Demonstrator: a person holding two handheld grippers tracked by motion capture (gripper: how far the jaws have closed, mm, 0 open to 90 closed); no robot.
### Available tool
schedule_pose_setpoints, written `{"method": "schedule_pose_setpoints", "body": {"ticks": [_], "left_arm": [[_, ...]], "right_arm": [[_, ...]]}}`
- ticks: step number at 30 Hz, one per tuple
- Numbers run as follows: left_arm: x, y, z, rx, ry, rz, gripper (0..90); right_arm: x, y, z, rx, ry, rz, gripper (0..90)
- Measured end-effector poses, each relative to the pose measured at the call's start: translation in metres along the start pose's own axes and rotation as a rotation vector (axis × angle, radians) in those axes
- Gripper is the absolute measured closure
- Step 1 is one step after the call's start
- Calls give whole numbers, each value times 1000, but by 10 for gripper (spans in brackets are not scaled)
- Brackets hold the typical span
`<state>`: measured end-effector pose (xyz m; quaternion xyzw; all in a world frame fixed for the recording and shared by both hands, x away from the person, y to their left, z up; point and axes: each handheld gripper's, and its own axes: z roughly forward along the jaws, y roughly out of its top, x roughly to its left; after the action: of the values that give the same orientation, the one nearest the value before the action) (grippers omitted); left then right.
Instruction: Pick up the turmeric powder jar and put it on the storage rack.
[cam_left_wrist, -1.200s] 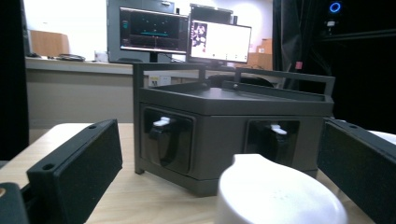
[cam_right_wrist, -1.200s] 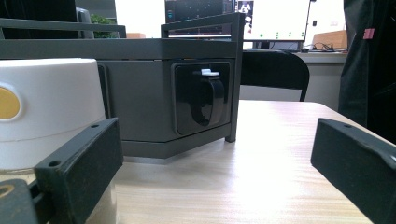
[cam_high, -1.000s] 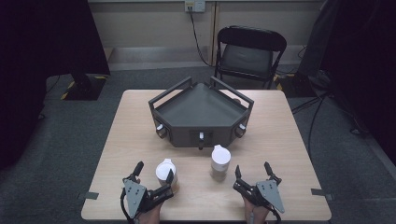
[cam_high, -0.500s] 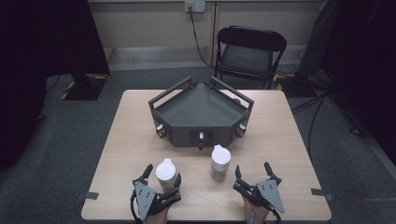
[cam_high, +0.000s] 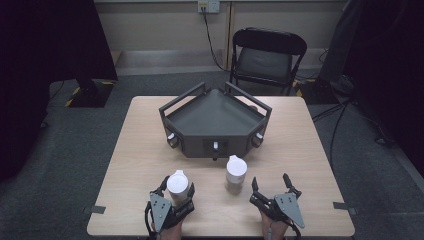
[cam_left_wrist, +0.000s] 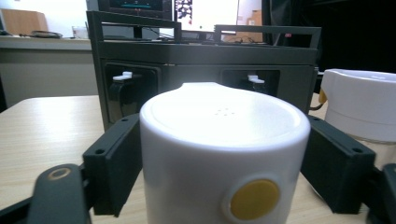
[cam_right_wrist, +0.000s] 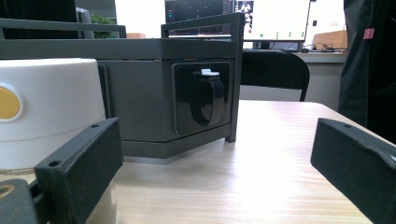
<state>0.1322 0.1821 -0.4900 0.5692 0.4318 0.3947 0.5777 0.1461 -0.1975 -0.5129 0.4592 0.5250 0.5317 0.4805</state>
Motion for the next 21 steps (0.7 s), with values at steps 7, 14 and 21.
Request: {"method": "schedule_pose_setpoints", "body": {"ticks": [7,14,21], "left_arm": [[1,-2,-1,-4,-1,-1,279],[3,-1,-1,-3,-8,-3,301],[6,0,-1,-2,-13,-10,304]], "right_arm": [[0,0,0,0,0,0,12],[0,0,0,0,0,0,12],[0,0,0,0,0,0,13]]}}
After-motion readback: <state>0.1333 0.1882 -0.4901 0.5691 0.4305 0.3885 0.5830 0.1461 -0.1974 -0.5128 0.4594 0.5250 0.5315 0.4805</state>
